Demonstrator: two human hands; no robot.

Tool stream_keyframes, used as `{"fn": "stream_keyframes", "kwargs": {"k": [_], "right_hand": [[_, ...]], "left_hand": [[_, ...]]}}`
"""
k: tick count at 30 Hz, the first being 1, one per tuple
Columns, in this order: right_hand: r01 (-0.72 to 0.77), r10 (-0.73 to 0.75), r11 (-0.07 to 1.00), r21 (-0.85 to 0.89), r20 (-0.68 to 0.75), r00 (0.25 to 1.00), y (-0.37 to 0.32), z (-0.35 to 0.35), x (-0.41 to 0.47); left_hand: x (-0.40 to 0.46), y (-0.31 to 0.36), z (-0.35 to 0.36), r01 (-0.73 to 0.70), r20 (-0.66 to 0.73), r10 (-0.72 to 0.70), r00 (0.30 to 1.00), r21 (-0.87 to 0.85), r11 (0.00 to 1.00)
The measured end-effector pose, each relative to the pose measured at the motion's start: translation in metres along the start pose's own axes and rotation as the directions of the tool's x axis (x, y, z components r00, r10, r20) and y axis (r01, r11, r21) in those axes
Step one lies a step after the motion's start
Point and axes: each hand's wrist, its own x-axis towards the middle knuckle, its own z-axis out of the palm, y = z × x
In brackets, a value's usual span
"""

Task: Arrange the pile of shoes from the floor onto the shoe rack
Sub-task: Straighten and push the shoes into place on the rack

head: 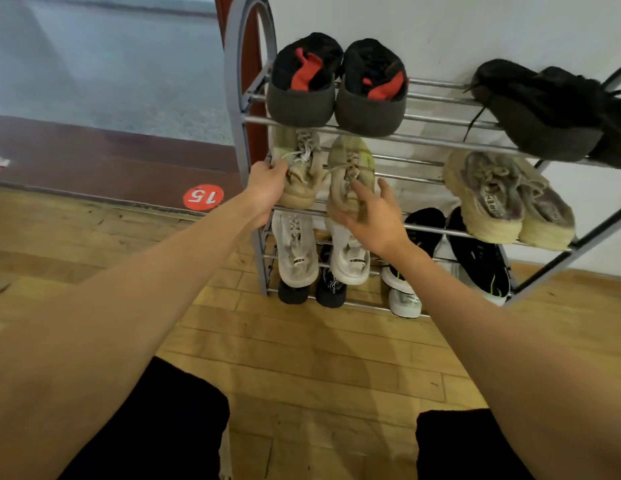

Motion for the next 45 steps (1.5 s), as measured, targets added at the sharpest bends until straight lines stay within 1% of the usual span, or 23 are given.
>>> {"fn": "stream_keyframes", "kwargs": {"k": [4,7,9,14,15,17,19,22,26,31,33,34,35,36,37,38,39,40,41,42,43,44,45], "right_hand": [[-0.034,0.031,0.992,0.123,0.033,0.999,-0.001,0.008,0.004],[-0.034,0.032,0.989,0.143,0.014,0.999,-0.002,0.010,0.004],[-0.024,0.025,0.989,0.147,-0.001,1.000,-0.004,0.011,0.002],[-0.046,0.040,0.978,0.204,0.032,0.999,-0.005,0.012,0.004],[-0.050,0.046,0.979,0.195,0.026,0.999,-0.004,0.013,0.005],[-0.047,0.047,0.987,0.153,0.003,0.999,-0.004,0.015,0.007],[-0.050,0.051,0.988,0.149,-0.004,0.999,-0.006,0.017,0.010],[-0.039,0.045,0.987,0.159,-0.037,0.998,-0.011,0.022,0.013],[-0.029,0.047,0.985,0.169,-0.103,0.994,-0.018,0.028,0.015],[-0.017,0.028,0.990,0.140,-0.078,0.997,-0.024,0.028,0.012],[-0.004,0.010,0.993,0.121,-0.048,0.999,-0.025,0.024,0.007],[0.016,-0.013,0.997,0.079,-0.046,0.999,-0.024,0.023,0.002],[0.053,-0.052,0.999,0.002,-0.069,0.996,-0.022,0.022,-0.003],[0.101,-0.113,0.989,-0.106,-0.109,0.988,-0.020,0.023,-0.010],[0.150,-0.183,0.965,-0.213,-0.146,0.972,-0.019,0.022,-0.018],[0.192,-0.246,0.938,-0.290,-0.162,0.956,-0.017,0.022,-0.025],[0.237,-0.299,0.911,-0.338,-0.146,0.943,-0.015,0.023,-0.031],[0.287,-0.340,0.886,-0.363,-0.090,0.936,-0.011,0.025,-0.037],[0.327,-0.350,0.868,-0.375,0.008,0.937,-0.004,0.028,-0.042],[0.350,-0.321,0.855,-0.384,0.138,0.937,0.003,0.031,-0.047],[0.358,-0.266,0.844,-0.399,0.268,0.926,0.011,0.035,-0.051],[0.340,-0.183,0.840,-0.422,0.369,0.911,0.020,0.039,-0.054],[0.295,-0.086,0.843,-0.450,0.429,0.899,0.029,0.043,-0.056]], "left_hand": [[0.012,-0.007,-0.001,0.072,0.007,-0.072,0.997,0.046,0.996],[0.018,-0.009,0.001,0.104,-0.001,-0.104,0.995,0.034,0.994],[0.021,-0.010,0.002,0.098,-0.023,-0.097,0.995,0.062,0.993],[0.015,-0.016,0.001,-0.016,-0.041,0.029,0.999,0.287,0.958],[0.011,-0.016,0.000,-0.053,-0.009,0.058,0.998,0.298,0.953],[0.000,-0.013,-0.001,-0.131,0.108,0.104,0.989,0.287,0.949],[-0.007,-0.011,-0.005,-0.152,0.189,0.099,0.977,0.291,0.945],[-0.010,-0.013,-0.012,-0.197,0.263,0.118,0.958,0.301,0.933],[-0.006,-0.016,-0.014,-0.248,0.238,0.168,0.957,0.367,0.896],[-0.001,-0.022,-0.013,-0.265,0.229,0.183,0.956,0.407,0.874],[-0.002,-0.021,-0.011,-0.281,0.227,0.188,0.956,0.506,0.815],[-0.005,-0.022,-0.010,-0.320,0.234,0.224,0.946,0.578,0.751],[-0.010,-0.023,-0.009,-0.382,0.239,0.301,0.923,0.651,0.656],[-0.017,-0.024,-0.008,-0.444,0.241,0.407,0.881,0.720,0.533],[-0.025,-0.027,-0.008,-0.485,0.243,0.515,0.822,0.773,0.410],[-0.032,-0.030,-0.010,-0.511,0.247,0.600,0.761,0.798,0.320],[-0.039,-0.035,-0.011,-0.530,0.248,0.653,0.716,0.801,0.277],[-0.046,-0.042,-0.012,-0.541,0.251,0.663,0.705,0.795,0.275],[-0.051,-0.051,-0.013,-0.535,0.252,0.627,0.737,0.785,0.313],[-0.054,-0.061,-0.013,-0.501,0.249,0.549,0.798,0.781,0.374],[-0.057,-0.071,-0.013,-0.440,0.252,0.431,0.867,0.793,0.421],[-0.058,-0.080,-0.013,-0.375,0.264,0.296,0.918,0.819,0.434],[-0.059,-0.089,-0.014,-0.322,0.278,0.163,0.947,0.843,0.431]]}}
